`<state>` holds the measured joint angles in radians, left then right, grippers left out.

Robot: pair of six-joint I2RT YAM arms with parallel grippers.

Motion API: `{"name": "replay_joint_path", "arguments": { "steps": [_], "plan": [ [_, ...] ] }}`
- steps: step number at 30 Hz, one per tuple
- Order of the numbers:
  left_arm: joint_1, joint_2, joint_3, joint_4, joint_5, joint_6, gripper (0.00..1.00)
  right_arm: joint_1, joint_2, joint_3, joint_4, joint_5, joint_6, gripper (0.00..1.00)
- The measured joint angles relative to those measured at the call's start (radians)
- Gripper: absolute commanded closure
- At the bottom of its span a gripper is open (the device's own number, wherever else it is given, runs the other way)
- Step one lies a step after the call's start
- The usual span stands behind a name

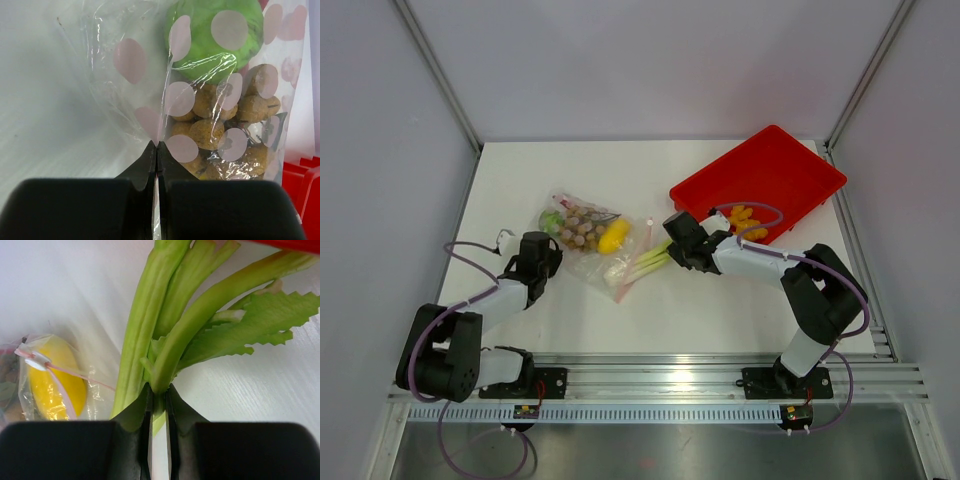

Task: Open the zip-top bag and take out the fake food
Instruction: Pick up the fake vegetable from the zipper food storage bag, then place the fake vegetable in the bin.

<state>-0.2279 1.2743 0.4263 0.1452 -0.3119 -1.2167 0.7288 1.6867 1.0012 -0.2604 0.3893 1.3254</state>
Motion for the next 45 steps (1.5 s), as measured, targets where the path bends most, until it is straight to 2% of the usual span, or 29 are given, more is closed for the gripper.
{"name": "replay_joint_path", "arguments": {
  "steps": [5, 12, 22, 27, 31, 34, 45],
  "plan": [
    [0.033, -0.015, 0.0, -0.028, -0.005, -0.012, 1.0, 0.001, 0.0, 0.032, -0.036, -0.015, -0.084, 1.0],
    [0.05, -0.038, 0.0, -0.06, -0.008, -0.023, 1.0, 0.023, -0.024, 0.11, -0.067, -0.032, -0.308, 1.0],
    [0.054, -0.051, 0.0, -0.082, -0.01, -0.023, 1.0, 0.029, -0.237, 0.105, -0.077, -0.004, -0.567, 1.0],
    [0.054, -0.051, 0.0, -0.084, -0.01, -0.023, 1.0, 0.029, -0.354, 0.094, -0.068, 0.062, -0.64, 1.0],
    [0.055, -0.051, 0.0, -0.084, -0.009, -0.023, 1.0, 0.016, -0.39, 0.088, -0.05, 0.069, -0.674, 1.0],
    [0.055, -0.051, 0.0, -0.084, -0.008, -0.023, 1.0, -0.027, -0.391, 0.088, -0.043, 0.037, -0.686, 1.0],
    [0.056, -0.051, 0.0, -0.084, -0.002, -0.023, 1.0, -0.312, -0.343, 0.088, -0.02, -0.158, -0.666, 1.0]
  ]
}}
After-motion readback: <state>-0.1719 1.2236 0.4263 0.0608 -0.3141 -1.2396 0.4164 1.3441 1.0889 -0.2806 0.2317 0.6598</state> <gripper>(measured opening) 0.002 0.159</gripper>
